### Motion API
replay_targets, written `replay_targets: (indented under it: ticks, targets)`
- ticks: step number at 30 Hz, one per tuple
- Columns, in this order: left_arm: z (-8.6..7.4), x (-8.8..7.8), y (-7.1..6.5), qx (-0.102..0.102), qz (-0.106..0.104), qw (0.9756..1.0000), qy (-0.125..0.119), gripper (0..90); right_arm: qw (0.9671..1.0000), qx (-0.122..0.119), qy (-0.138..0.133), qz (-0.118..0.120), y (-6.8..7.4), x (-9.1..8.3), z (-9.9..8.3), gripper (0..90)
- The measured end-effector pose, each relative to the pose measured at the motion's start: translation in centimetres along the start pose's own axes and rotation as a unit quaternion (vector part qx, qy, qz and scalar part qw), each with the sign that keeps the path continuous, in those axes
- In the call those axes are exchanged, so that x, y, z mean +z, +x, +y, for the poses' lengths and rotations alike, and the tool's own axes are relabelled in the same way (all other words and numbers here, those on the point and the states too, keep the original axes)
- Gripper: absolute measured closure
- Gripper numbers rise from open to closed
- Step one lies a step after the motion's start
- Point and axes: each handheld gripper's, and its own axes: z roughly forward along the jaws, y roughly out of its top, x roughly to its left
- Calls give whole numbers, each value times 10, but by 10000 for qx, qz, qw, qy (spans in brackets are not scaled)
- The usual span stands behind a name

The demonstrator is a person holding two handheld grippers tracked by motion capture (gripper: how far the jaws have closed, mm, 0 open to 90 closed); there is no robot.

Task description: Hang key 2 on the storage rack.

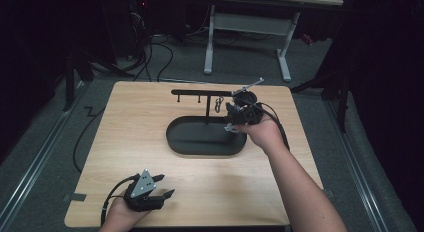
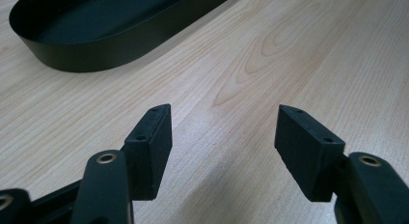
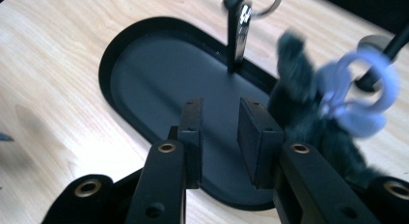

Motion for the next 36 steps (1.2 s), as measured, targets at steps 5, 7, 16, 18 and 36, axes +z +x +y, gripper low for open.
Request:
replay_targets:
  ticks: [5, 7, 16, 18, 36]
  targets:
    - [0, 2, 0, 28, -25, 10000, 22, 389, 9999, -80, -119, 52, 4, 6, -18, 710]
    - [0, 2, -1, 23, -30, 10000, 21, 389, 9998, -60, -178, 94, 5, 9, -25, 699]
    - [0, 3, -2, 45, -67, 10000, 19, 388, 9985, 9, -459, 291, 13, 9, -62, 678]
    - [0, 3, -2, 38, -77, 10000, 12, 388, 9977, -27, -610, 280, 16, 7, -71, 656]
    - [1, 5, -8, 21, -219, 9998, 7, 388, 9918, 33, -1257, -208, 25, 2, -168, 620]
